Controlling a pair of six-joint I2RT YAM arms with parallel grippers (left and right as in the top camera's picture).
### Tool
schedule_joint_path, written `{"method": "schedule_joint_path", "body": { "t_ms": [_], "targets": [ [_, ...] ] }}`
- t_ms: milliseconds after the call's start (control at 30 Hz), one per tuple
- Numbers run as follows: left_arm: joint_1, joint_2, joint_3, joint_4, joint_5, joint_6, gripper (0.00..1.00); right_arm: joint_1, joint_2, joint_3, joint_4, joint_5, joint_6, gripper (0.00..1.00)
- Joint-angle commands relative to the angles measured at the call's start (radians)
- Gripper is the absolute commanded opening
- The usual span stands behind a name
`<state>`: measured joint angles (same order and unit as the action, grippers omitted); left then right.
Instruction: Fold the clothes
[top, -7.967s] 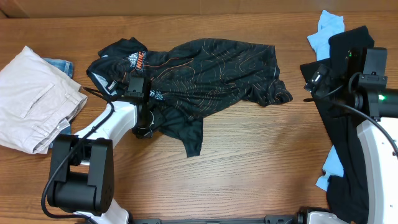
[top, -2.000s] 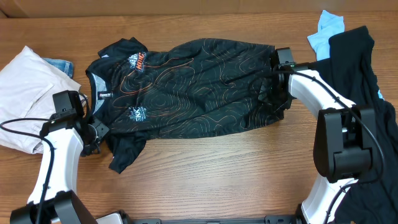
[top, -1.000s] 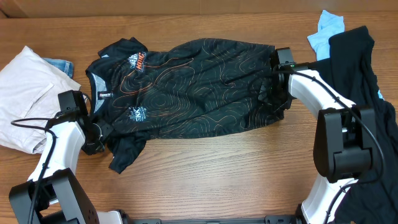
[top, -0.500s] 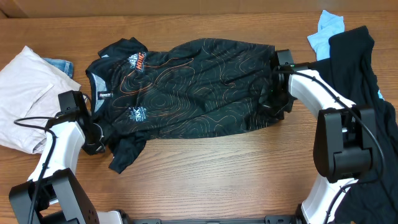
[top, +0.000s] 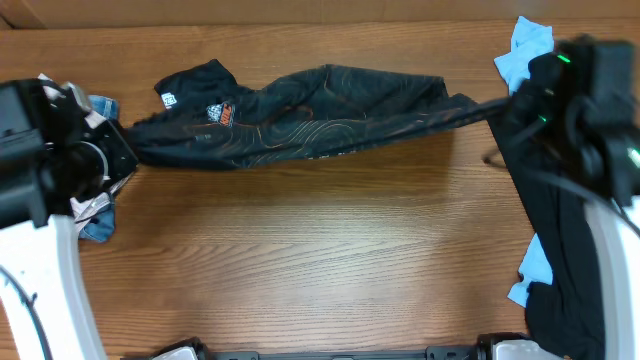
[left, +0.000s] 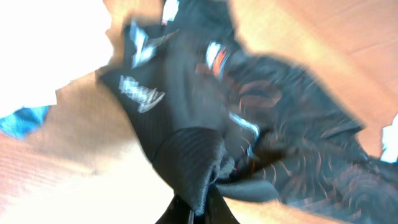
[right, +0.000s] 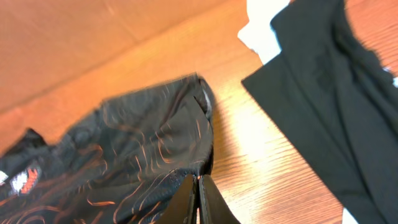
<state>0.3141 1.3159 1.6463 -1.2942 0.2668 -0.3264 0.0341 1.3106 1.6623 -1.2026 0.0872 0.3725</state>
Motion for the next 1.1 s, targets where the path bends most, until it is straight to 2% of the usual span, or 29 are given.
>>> {"method": "schedule_joint_path", "body": {
  "t_ms": [0,200,300,467,633,800,900,967,1067],
  "targets": [
    [0.002,-0.034,0.172,-0.080,0.013,0.044,0.04,-0.029,-0.110,0.004,-0.015,0.019,-0.011,0.04],
    [0.080,-0.071,0.373,-0.198,0.011,0.052,0.04,-0.072,-0.314,0.072,-0.019,0.098,-0.026,0.04],
    [0.145,-0.085,0.429,-0.228,0.013,0.029,0.04,-0.076,-0.346,0.131,-0.019,0.148,-0.033,0.04],
    [0.183,-0.082,0.436,-0.226,0.020,0.005,0.04,-0.076,-0.296,0.158,0.001,0.156,-0.037,0.04],
    [0.182,0.013,0.436,-0.188,0.097,0.005,0.04,-0.076,-0.124,0.158,0.019,0.155,-0.037,0.04],
    [0.121,0.200,0.436,0.011,0.215,0.005,0.04,-0.076,0.149,0.158,0.129,0.150,-0.046,0.04],
    [0.035,0.335,0.436,0.227,0.236,0.004,0.04,-0.076,0.296,0.158,0.292,0.087,-0.105,0.04],
    [-0.008,0.401,0.437,0.351,0.255,-0.003,0.04,-0.076,0.346,0.159,0.371,0.088,-0.111,0.04],
    [-0.031,0.446,0.438,0.520,0.319,-0.076,0.04,-0.076,0.363,0.164,0.484,0.088,-0.107,0.04]
  ]
}}
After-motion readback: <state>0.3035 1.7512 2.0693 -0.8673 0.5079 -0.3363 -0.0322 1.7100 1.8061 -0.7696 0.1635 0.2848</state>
